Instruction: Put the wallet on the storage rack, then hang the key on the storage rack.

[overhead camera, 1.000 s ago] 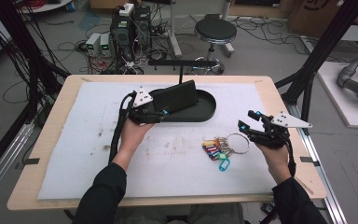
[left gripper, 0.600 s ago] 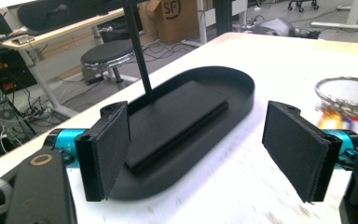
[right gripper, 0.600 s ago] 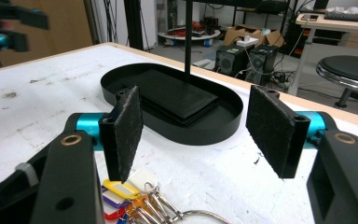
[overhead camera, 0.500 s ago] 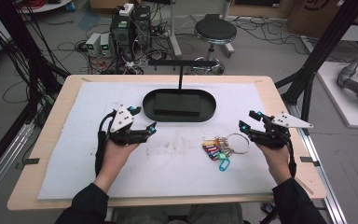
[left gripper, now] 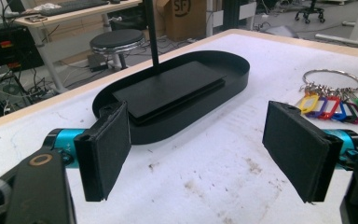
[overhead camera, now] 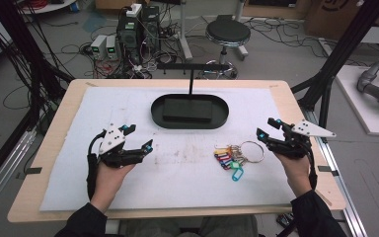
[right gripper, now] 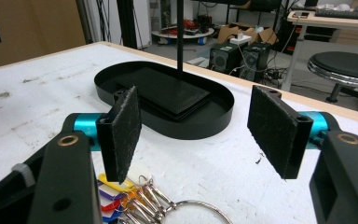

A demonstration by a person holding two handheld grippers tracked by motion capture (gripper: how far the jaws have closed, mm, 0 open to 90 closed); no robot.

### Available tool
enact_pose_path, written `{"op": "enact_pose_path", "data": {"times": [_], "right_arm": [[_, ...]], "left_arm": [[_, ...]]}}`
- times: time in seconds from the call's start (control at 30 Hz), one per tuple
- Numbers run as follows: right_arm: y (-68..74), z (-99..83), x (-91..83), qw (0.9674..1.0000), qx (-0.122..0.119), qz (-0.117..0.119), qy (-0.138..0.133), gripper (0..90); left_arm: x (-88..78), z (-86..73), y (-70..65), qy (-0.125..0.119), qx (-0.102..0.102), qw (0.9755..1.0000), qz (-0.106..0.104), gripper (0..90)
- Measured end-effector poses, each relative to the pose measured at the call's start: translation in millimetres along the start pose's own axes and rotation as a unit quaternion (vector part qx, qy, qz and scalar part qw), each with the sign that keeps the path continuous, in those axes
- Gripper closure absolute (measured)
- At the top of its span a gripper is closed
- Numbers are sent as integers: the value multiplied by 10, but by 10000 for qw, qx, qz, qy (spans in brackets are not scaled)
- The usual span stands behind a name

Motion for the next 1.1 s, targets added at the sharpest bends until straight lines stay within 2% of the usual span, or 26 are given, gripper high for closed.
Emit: {"op": "enact_pose_path", "data": {"times": [0.23,0.43,0.53,0.7,0.73,0.8,0.83,0.87,0.9,0.93,0.97,1.0,1.07,1.1], "right_arm": [[15,-4,-13,10000,1,-4,22,351],[-28,-33,-57,10000,22,-51,46,351],[-89,-88,-83,9998,78,-107,122,353],[-158,-182,-76,9990,169,-220,343,386],[-201,-252,-62,9979,222,-295,529,407],[-241,-313,-50,9962,219,-438,722,444],[-241,-313,-50,9962,219,-438,722,444],[-278,-367,-28,9932,271,-564,981,479],[-293,-396,-18,9914,343,-614,1106,498],[-311,-424,0,9898,388,-648,1207,525],[-311,-424,0,9898,388,-648,1207,525],[-335,-497,30,9870,451,-747,1351,592],[-362,-570,78,9829,469,-776,1603,624],[-362,-570,78,9829,469,-776,1603,624]], "left_arm": [[-19,-62,-7,-8,-57,10000,15,232],[-53,-81,40,-55,-37,9999,77,232],[-56,-97,75,-69,38,9999,127,233],[-52,-109,90,-74,12,9999,154,233],[-45,-110,84,-84,18,9999,150,232],[-30,-114,70,-62,42,9999,142,232],[-30,-114,70,-62,42,9999,142,233],[-11,-123,54,-31,62,9999,124,233],[-11,-123,54,-31,62,9999,124,232],[6,-131,41,0,81,9999,108,233],[6,-131,41,0,81,9999,108,233],[15,-140,34,29,99,9999,89,232],[20,-143,24,26,80,9999,71,232],[20,-143,24,26,80,9999,71,232]]}}
Point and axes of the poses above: each handheld gripper's, and its own axes: x roughly forward along the jaws, z roughly out of its top, y roughly to its left, the point moved 3 cm from there along x, roughly forward along the jaws, and after that the axes turned 2 degrees about x, right-handed, at the moved point
